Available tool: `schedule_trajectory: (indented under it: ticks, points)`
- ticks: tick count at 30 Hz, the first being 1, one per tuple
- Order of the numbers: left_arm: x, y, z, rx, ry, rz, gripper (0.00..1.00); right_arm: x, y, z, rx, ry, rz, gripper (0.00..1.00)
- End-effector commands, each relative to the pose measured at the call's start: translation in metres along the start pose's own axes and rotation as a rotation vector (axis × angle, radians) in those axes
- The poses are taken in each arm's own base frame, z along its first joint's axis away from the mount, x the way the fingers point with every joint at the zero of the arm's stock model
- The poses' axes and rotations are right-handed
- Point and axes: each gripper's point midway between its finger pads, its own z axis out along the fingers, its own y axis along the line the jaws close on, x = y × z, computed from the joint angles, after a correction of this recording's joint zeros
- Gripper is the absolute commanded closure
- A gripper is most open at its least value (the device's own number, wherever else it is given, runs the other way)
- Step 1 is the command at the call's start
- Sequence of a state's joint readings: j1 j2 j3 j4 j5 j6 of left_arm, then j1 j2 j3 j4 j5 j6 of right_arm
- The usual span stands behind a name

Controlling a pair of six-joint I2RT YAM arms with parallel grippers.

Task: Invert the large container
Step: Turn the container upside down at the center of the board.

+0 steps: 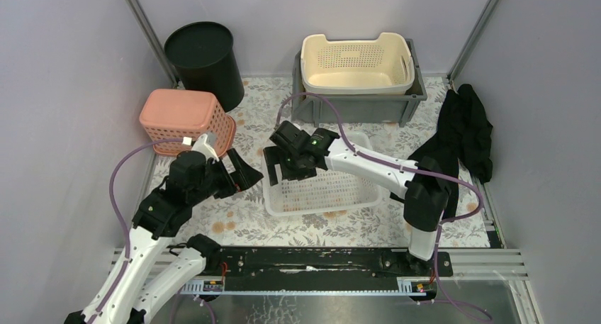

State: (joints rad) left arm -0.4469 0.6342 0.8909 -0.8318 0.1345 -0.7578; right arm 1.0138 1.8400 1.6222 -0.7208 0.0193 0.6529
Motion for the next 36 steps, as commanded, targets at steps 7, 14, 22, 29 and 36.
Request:
schedule_trajectory:
  ticks: [7, 14, 22, 29, 36]
  points:
    - [-0.009, -0.008, -0.023, 0.038, -0.071, -0.013, 0.00, -0.016, 0.020, 0.010, -0.011, -0.039, 0.004, 0.06]
    - [-0.012, -0.013, -0.036, 0.089, -0.123, -0.024, 0.00, -0.023, 0.032, 0.022, -0.037, -0.039, 0.008, 0.06]
    - [-0.015, -0.022, -0.047, 0.142, -0.155, -0.016, 0.00, -0.024, 0.031, 0.040, -0.003, -0.025, 0.003, 0.06]
    - [-0.019, -0.029, -0.055, 0.176, -0.179, 0.005, 0.00, -0.021, 0.019, 0.057, 0.072, -0.008, -0.011, 0.06]
    - [-0.020, -0.033, -0.058, 0.202, -0.192, 0.017, 0.00, -0.018, 0.007, 0.068, 0.141, 0.011, -0.037, 0.05]
